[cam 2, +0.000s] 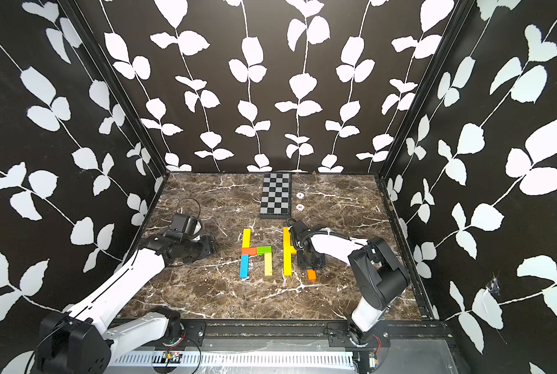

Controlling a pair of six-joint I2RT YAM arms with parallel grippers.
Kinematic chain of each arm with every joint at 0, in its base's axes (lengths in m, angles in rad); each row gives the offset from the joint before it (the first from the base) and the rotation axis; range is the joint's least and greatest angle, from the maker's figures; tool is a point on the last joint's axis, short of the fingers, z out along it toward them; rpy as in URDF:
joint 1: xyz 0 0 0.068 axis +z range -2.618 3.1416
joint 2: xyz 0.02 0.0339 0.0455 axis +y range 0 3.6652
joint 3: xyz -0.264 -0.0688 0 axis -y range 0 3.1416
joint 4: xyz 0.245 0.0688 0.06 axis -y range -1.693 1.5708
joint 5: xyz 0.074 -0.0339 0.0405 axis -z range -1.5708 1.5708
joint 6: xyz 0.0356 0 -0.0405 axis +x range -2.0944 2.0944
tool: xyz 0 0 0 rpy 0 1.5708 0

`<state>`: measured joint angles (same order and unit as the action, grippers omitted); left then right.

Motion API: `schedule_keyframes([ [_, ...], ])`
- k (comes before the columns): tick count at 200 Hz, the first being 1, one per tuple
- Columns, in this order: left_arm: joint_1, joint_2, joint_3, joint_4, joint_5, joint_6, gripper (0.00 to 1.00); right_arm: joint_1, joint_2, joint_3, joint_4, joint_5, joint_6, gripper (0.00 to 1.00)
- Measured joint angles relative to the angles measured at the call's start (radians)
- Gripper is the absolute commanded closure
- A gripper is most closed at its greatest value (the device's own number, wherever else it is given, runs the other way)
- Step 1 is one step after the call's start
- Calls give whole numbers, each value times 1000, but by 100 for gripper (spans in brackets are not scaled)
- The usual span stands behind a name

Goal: Assemble the letter h with building blocks
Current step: Assemble the building block at the center of the board.

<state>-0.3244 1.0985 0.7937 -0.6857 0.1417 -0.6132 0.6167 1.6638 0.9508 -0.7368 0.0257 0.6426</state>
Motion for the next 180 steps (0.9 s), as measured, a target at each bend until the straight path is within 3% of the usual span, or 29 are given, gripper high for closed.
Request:
schedule_keyframes([
  [34, 0, 0, 0, 0, 0, 0, 23, -5, 14, 15, -5, 8, 0, 70],
  [143, 0, 0, 0, 0, -2, 0, 23, -10, 51, 60, -14, 26, -19, 72],
  [168, 0, 0, 0, 0, -2, 0, 23, -11, 51, 60, -14, 33, -23, 60],
  [180, 0, 0, 0, 0, -2, 0, 23, -13, 52, 60, -16, 39, -26, 59],
])
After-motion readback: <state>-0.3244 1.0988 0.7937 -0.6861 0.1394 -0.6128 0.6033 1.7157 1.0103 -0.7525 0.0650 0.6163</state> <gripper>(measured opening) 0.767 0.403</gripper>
